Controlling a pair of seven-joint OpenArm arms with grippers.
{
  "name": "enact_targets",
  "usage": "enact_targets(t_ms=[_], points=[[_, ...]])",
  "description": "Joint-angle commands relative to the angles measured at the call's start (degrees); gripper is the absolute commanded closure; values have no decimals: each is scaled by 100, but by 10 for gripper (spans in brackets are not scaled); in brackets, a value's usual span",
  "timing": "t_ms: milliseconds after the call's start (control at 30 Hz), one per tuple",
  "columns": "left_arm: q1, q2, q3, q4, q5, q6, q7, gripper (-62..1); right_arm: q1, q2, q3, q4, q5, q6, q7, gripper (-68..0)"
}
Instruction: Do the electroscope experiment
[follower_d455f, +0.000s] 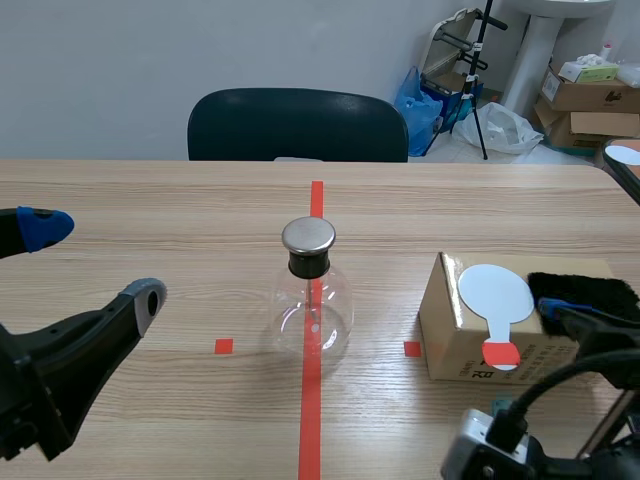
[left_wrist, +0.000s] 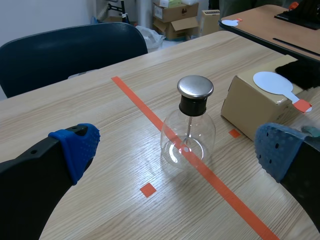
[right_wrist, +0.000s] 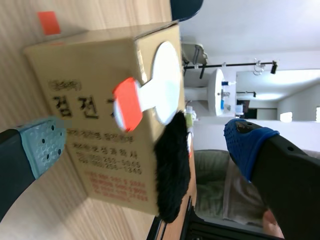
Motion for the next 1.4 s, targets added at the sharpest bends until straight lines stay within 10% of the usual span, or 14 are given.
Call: enact_targets(t_ms=[0,1067,1367], points=[[-17,28,42,120,-37,11,-83,-623,170,61,-42,-20,-79,-66,-111,-679],[-17,28,42,120,-35,9,-85,-623,625,-507,-306,-581,-1132,-367,-756,-673],[-17,28,42,120,-35,9,-85,-623,640,-507,-306,-581,-1152,-367,-769,-330]])
